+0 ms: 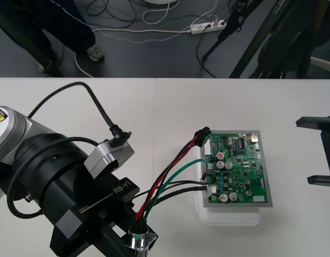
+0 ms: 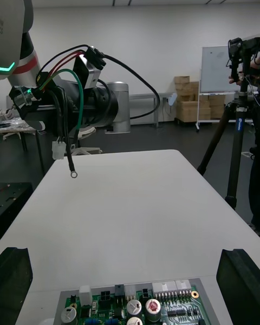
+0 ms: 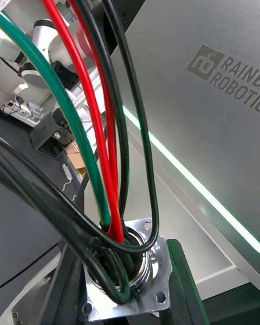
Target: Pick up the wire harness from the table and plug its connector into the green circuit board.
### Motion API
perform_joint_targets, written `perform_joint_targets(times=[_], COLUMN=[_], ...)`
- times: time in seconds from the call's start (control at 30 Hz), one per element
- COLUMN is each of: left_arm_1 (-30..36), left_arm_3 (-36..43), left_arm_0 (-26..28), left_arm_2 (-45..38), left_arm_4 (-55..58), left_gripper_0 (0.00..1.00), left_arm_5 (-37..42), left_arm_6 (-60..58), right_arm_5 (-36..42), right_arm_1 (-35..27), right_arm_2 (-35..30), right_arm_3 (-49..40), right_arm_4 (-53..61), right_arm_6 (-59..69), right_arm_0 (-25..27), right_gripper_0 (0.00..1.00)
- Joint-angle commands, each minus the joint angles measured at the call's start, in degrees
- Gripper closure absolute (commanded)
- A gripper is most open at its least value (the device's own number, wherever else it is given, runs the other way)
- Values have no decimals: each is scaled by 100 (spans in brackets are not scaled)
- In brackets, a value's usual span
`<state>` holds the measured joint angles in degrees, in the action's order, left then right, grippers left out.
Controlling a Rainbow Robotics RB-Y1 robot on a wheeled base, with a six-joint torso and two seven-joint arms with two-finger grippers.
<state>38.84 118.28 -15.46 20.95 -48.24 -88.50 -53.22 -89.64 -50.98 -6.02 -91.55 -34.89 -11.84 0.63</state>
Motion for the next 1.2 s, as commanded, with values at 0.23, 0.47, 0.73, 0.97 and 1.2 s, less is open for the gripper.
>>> perform_joint_targets(times=[0.23, 0.47, 0.73, 0.97, 1.2], left_arm_1=[-122, -157, -157, -157, -166], left_arm_3=[20, 20, 11, 11, 11], left_arm_0=[-256, -256, -256, -256, -256], left_arm_2=[-3, -3, -3, -3, -3], left_arm_4=[140, 140, 149, 166, 175], left_gripper_0=[100, 100, 100, 100, 100], left_arm_5=[-150, -150, -150, -150, -150], left_arm_6=[-189, -215, -233, -250, -250], right_arm_5=[-36, -36, -36, -36, -36], right_arm_1=[-88, -79, 141, 378, 378], right_arm_2=[497, 497, 497, 497, 506], right_arm_3=[-170, -170, -346, -381, -619], right_arm_4=[475, 466, 466, 317, 299], right_arm_6=[402, 508, 991, 1167, 1220], right_arm_0=[-134, -248, -406, -555, -591], right_gripper_0=[0, 0, 0, 0, 0])
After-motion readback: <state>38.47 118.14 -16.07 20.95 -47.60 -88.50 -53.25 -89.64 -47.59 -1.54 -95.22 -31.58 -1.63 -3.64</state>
